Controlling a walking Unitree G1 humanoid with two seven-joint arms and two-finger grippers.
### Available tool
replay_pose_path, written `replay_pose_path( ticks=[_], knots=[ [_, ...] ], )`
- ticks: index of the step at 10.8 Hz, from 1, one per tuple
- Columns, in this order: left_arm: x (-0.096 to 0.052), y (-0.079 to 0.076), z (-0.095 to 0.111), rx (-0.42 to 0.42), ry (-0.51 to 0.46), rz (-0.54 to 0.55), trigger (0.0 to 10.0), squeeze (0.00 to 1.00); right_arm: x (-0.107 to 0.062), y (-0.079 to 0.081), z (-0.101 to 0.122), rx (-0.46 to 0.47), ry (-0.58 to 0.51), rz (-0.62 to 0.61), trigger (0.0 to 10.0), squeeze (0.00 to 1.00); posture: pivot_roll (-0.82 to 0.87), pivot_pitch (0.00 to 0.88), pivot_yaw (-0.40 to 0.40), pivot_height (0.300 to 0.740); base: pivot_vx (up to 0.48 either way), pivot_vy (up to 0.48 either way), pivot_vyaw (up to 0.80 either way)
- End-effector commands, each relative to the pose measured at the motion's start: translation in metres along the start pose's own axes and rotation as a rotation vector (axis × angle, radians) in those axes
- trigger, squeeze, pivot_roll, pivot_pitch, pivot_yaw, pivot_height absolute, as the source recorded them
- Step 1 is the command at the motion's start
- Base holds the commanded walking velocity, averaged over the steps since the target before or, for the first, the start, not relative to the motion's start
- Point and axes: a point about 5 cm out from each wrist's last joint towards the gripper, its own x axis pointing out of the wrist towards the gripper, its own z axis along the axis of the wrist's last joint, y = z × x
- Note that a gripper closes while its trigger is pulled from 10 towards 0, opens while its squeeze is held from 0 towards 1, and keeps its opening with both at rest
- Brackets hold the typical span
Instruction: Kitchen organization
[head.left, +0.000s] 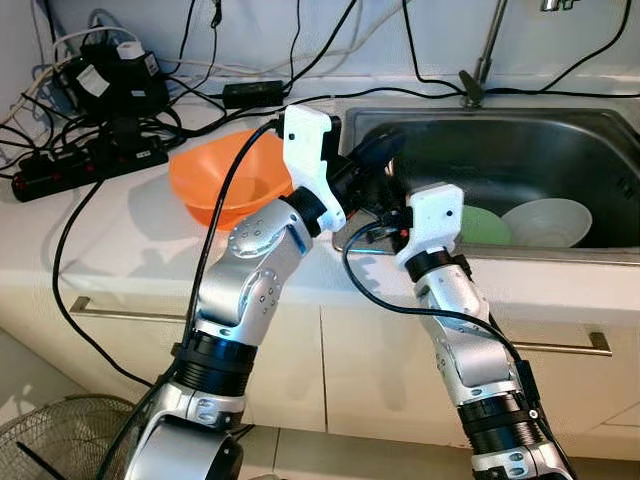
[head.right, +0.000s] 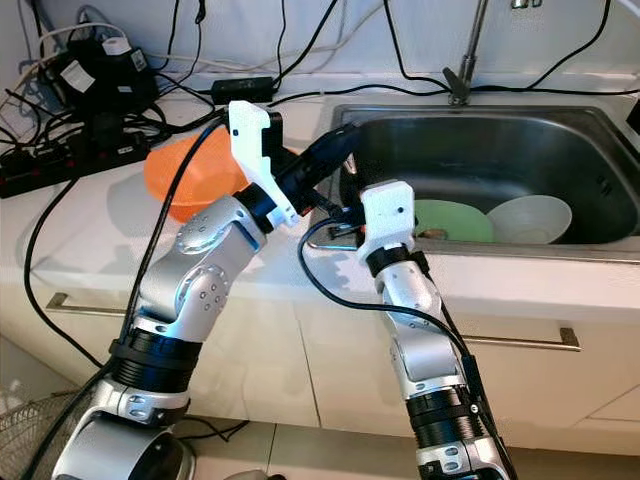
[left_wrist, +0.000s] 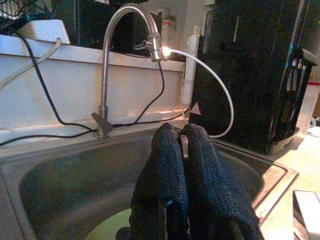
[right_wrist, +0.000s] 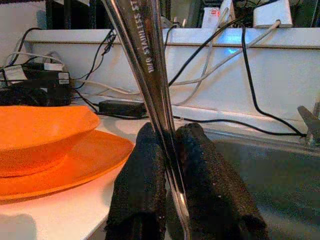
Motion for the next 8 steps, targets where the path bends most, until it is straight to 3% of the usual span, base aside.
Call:
replay_pose_path(
  ticks=[1, 2, 8],
  knots=[
    [-0.0008, -0.0003, 0.0016, 0.002, -0.004, -0.010, 10.0, 0.00, 0.0019, -0.0017, 0.0017, 0.017, -0.010, -0.013, 0.0, 0.00, 0.02, 0.000, 0.079, 0.740, 0.000, 0.000, 0.00],
    [-0.0007, 0.0017, 0.0008, -0.012, -0.004, 0.007, 10.0, 1.00, 0.0011, -0.0029, 0.0015, 0.016, -0.009, -0.016, 0.0, 0.00, 0.02, 0.000, 0.077, 0.740, 0.000, 0.000, 0.00],
    [-0.0051, 0.0075, 0.0088, 0.012, -0.058, 0.051, 10.0, 1.00, 0.0040, -0.0110, 0.0022, -0.006, -0.012, -0.028, 0.0, 0.00, 0.02, 0.000, 0.068, 0.740, 0.000, 0.000, 0.00]
  ],
)
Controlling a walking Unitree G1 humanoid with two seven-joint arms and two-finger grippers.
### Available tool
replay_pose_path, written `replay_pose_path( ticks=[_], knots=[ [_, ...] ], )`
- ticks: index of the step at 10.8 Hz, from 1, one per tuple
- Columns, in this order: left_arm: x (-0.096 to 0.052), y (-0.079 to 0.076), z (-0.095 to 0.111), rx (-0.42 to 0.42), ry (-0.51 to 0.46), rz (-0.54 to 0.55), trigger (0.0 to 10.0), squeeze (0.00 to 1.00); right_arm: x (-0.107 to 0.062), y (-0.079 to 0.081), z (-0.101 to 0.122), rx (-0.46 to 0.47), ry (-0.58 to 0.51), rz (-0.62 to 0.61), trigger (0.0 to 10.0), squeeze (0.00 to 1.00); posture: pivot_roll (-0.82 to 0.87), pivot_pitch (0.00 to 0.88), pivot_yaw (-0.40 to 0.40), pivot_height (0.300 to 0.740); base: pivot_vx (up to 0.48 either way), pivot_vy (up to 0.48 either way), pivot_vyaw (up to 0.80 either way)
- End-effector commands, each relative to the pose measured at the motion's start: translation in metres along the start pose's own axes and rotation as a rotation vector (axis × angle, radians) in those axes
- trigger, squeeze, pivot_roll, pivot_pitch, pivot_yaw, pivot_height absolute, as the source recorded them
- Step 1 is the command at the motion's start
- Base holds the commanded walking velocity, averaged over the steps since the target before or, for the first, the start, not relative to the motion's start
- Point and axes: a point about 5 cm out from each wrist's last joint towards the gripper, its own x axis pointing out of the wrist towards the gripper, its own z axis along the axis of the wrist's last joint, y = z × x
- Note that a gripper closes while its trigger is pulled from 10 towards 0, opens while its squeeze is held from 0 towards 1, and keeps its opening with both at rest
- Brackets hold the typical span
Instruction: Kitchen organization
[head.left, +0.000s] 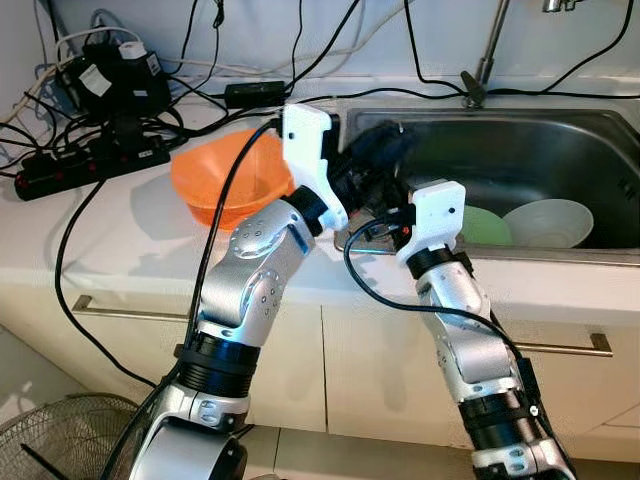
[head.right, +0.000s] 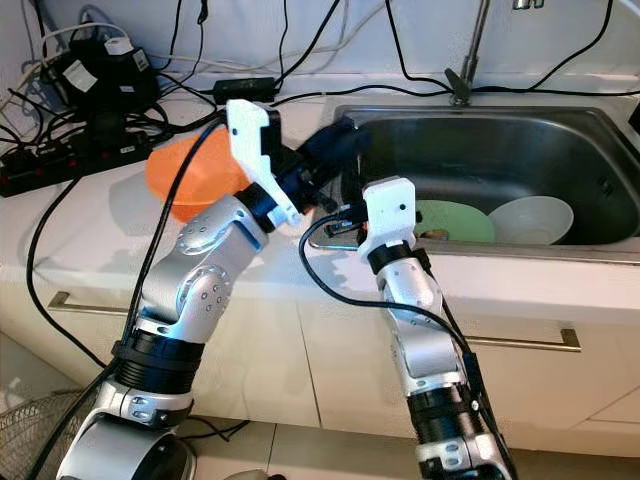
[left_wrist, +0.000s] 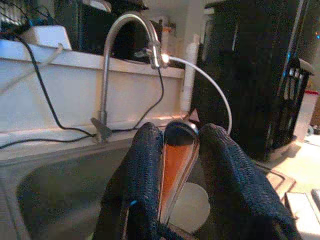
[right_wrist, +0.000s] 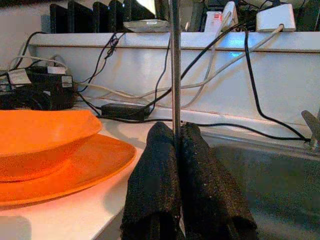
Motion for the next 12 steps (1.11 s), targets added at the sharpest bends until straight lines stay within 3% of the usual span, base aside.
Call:
replay_pose_path(
  ticks=[1, 6, 7, 8, 10, 12],
  knots=[
    [-0.005, 0.008, 0.009, 0.028, -0.042, 0.049, 10.0, 0.00, 0.002, -0.009, 0.002, -0.005, -0.008, -0.027, 0.0, 0.00, 0.02, 0.000, 0.065, 0.740, 0.000, 0.000, 0.00],
    [-0.018, 0.016, 0.009, 0.046, -0.032, 0.081, 10.0, 0.00, 0.015, -0.039, 0.007, -0.088, -0.030, -0.118, 0.0, 0.00, 0.02, 0.000, 0.061, 0.740, 0.000, 0.000, 0.00],
    [-0.023, 0.019, 0.002, 0.071, 0.011, 0.086, 10.0, 0.00, 0.021, -0.047, 0.007, -0.105, -0.029, -0.163, 1.6, 0.00, 0.02, 0.000, 0.060, 0.740, 0.000, 0.000, 0.00],
    [-0.029, 0.022, -0.007, 0.090, 0.076, 0.093, 10.0, 0.00, 0.025, -0.057, 0.007, -0.123, -0.020, -0.208, 10.0, 0.00, 0.03, 0.000, 0.062, 0.740, 0.000, 0.000, 0.00],
    [-0.041, 0.023, -0.020, 0.130, 0.164, 0.076, 10.0, 0.00, 0.029, -0.075, 0.009, -0.166, -0.010, -0.250, 10.0, 0.00, 0.03, 0.000, 0.058, 0.740, 0.000, 0.000, 0.00],
    [-0.051, 0.022, -0.030, 0.115, 0.231, 0.040, 10.0, 0.00, 0.034, -0.085, 0.004, -0.204, 0.019, -0.261, 10.0, 0.00, 0.03, 0.000, 0.058, 0.740, 0.000, 0.000, 0.00]
  ],
)
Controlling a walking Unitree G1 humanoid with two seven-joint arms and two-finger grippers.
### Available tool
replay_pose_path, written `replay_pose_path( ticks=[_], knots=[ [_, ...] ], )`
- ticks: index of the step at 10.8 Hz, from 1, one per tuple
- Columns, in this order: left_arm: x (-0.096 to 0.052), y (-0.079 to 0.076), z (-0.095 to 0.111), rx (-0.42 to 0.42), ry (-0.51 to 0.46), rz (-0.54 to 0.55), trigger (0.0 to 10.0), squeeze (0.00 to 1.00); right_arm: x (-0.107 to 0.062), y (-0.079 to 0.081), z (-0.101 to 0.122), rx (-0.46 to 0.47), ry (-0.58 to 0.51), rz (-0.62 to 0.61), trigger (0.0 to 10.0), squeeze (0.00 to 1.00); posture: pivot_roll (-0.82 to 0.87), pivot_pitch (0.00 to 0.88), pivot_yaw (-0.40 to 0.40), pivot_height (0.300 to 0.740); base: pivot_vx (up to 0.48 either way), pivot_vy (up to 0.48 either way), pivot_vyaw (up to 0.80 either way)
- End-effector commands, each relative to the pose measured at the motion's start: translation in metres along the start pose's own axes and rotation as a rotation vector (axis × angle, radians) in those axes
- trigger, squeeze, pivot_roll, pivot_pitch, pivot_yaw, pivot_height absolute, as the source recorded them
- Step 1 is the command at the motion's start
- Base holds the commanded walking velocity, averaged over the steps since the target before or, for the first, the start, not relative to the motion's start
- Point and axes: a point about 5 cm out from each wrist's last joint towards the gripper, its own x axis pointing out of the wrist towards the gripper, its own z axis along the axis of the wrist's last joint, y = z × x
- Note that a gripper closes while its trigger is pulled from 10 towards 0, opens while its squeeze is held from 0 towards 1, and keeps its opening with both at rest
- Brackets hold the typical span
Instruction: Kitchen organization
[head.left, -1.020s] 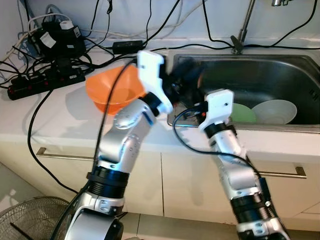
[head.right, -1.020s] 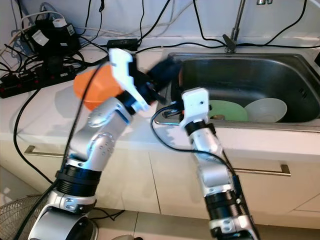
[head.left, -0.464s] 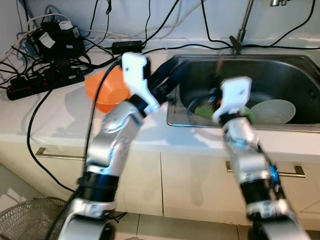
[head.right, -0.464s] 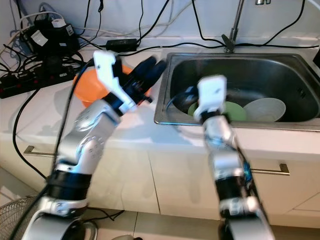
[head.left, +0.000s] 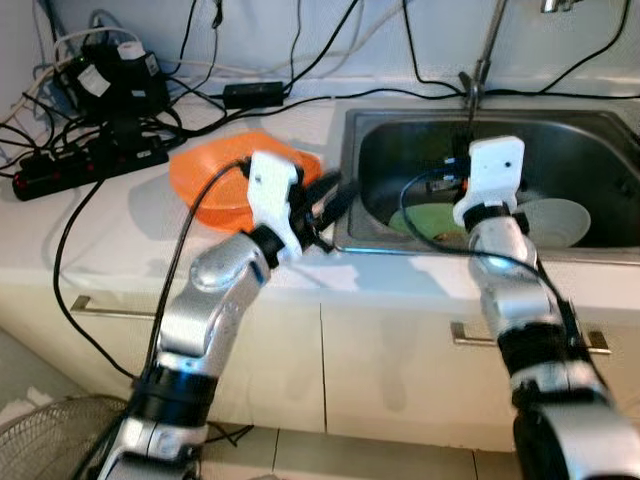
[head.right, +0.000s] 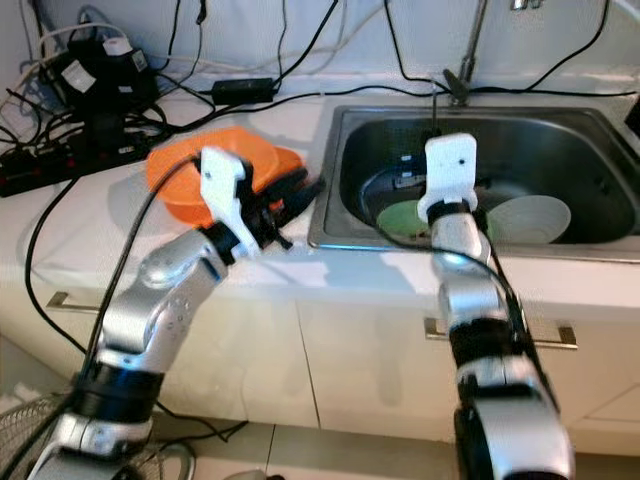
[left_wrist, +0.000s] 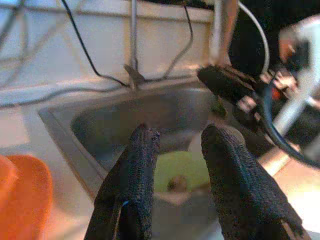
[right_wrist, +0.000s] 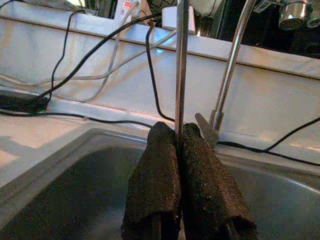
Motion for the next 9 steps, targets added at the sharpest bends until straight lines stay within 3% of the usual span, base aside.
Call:
replay_pose_path(
  ticks=[1, 3, 9],
  knots=[
    [-0.002, -0.002, 0.000, 0.018, 0.018, -0.020, 10.0, 0.00, 0.003, -0.002, 0.002, -0.008, -0.011, -0.013, 10.0, 0.00, 0.04, 0.000, 0.058, 0.740, 0.000, 0.000, 0.00],
    [-0.008, -0.012, -0.017, 0.024, 0.117, -0.081, 10.0, 0.00, 0.000, -0.006, -0.016, -0.043, 0.059, -0.017, 10.0, 0.00, 0.05, 0.000, 0.053, 0.740, 0.000, 0.000, 0.00],
    [-0.019, -0.017, -0.027, 0.022, 0.214, -0.123, 10.0, 0.00, -0.010, -0.001, -0.042, -0.054, 0.147, -0.007, 10.0, 0.00, 0.07, 0.000, 0.057, 0.740, 0.000, 0.000, 0.00]
  ],
)
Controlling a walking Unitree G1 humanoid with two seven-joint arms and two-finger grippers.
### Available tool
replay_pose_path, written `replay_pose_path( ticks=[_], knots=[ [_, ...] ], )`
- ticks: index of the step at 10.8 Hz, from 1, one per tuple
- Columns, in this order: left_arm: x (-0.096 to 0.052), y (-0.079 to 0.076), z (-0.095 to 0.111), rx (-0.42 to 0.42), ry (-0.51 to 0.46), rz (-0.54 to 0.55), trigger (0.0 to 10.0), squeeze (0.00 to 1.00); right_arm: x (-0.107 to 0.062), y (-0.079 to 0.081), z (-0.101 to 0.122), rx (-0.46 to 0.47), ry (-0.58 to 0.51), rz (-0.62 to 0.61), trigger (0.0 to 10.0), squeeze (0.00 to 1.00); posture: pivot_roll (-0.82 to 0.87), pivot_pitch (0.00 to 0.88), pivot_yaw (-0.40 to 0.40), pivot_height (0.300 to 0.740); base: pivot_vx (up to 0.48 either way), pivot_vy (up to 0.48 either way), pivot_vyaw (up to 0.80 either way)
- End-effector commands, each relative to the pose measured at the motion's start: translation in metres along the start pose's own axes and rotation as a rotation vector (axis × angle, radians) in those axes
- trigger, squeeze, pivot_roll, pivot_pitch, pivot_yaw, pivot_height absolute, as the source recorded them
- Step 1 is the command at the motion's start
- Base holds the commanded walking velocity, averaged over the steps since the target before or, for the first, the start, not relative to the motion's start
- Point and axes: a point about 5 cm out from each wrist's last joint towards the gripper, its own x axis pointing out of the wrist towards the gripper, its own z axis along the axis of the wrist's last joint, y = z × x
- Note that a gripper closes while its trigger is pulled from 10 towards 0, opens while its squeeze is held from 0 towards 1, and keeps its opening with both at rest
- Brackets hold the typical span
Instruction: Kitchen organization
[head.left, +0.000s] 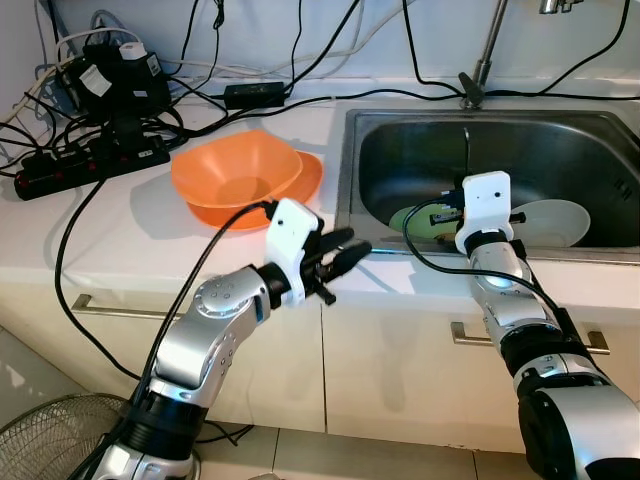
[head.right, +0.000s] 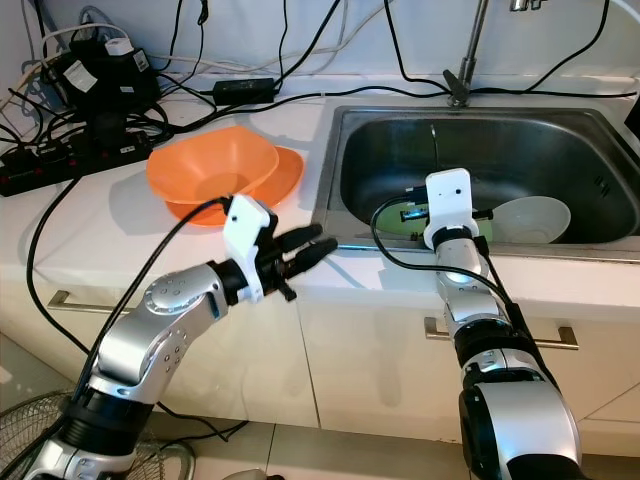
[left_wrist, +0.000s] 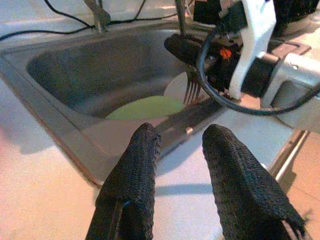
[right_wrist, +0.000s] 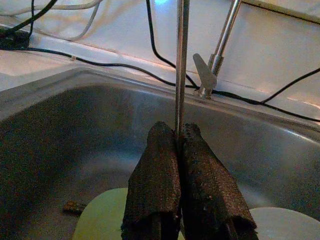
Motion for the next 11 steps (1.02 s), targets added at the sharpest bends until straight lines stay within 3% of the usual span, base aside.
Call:
replay_pose_path(
  ticks=[1, 4, 6, 9, 10, 11],
  knots=[
    [-0.003, -0.002, -0.002, 0.014, 0.030, -0.017, 10.0, 0.00, 0.003, 0.004, 0.006, -0.002, -0.023, 0.003, 10.0, 0.00, 0.07, 0.000, 0.060, 0.740, 0.000, 0.000, 0.00],
    [-0.005, -0.004, -0.009, 0.013, 0.078, -0.031, 10.0, 0.00, 0.002, 0.004, 0.003, -0.008, -0.017, 0.008, 10.0, 0.00, 0.07, 0.000, 0.061, 0.740, 0.000, 0.000, 0.00],
    [-0.005, -0.005, -0.010, 0.010, 0.085, -0.031, 10.0, 0.00, 0.003, 0.003, 0.004, -0.008, -0.019, 0.011, 10.0, 0.21, 0.07, 0.000, 0.062, 0.740, 0.000, 0.000, 0.00],
    [-0.004, -0.008, -0.012, 0.009, 0.096, -0.050, 10.0, 0.00, 0.001, 0.009, 0.001, -0.005, -0.011, 0.027, 10.0, 0.24, 0.07, 0.000, 0.064, 0.740, 0.000, 0.000, 0.00],
    [-0.004, -0.008, -0.013, 0.010, 0.099, -0.051, 10.0, 0.00, 0.001, 0.009, 0.001, -0.004, -0.011, 0.029, 10.0, 0.44, 0.07, 0.000, 0.064, 0.740, 0.000, 0.000, 0.00],
    [-0.005, -0.008, -0.014, 0.010, 0.104, -0.052, 10.0, 0.00, 0.001, 0.009, 0.001, -0.006, -0.010, 0.033, 10.0, 0.79, 0.07, 0.000, 0.063, 0.740, 0.000, 0.000, 0.00]
  ],
)
